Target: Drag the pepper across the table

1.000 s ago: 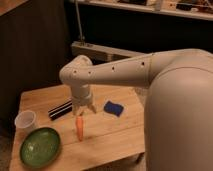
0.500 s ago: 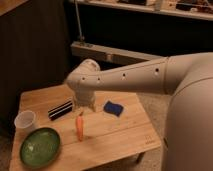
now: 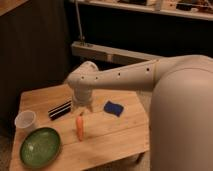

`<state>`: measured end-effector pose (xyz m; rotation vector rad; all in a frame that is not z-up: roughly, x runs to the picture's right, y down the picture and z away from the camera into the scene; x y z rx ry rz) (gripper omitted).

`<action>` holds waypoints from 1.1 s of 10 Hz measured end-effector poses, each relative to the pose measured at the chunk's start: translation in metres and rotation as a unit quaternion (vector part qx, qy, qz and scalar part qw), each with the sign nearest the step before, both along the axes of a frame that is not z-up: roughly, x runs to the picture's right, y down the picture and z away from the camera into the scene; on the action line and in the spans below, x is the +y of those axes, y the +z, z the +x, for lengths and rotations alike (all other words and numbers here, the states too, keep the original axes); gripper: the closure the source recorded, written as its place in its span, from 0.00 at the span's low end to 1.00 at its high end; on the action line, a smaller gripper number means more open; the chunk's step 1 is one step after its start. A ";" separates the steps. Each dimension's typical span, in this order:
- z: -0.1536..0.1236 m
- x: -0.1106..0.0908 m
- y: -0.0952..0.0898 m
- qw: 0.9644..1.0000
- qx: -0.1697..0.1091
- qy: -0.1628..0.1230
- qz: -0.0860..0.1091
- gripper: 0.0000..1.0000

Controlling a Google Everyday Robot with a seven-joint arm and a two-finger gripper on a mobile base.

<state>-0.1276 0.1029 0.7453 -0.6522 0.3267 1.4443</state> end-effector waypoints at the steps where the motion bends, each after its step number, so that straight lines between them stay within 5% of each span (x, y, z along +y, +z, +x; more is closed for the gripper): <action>1: -0.001 0.007 0.012 1.000 0.001 -0.007 -0.011 0.35; 4: -0.007 0.027 0.039 0.999 0.000 -0.027 -0.034 0.35; 11: -0.025 0.048 0.073 0.997 -0.025 -0.049 -0.046 0.35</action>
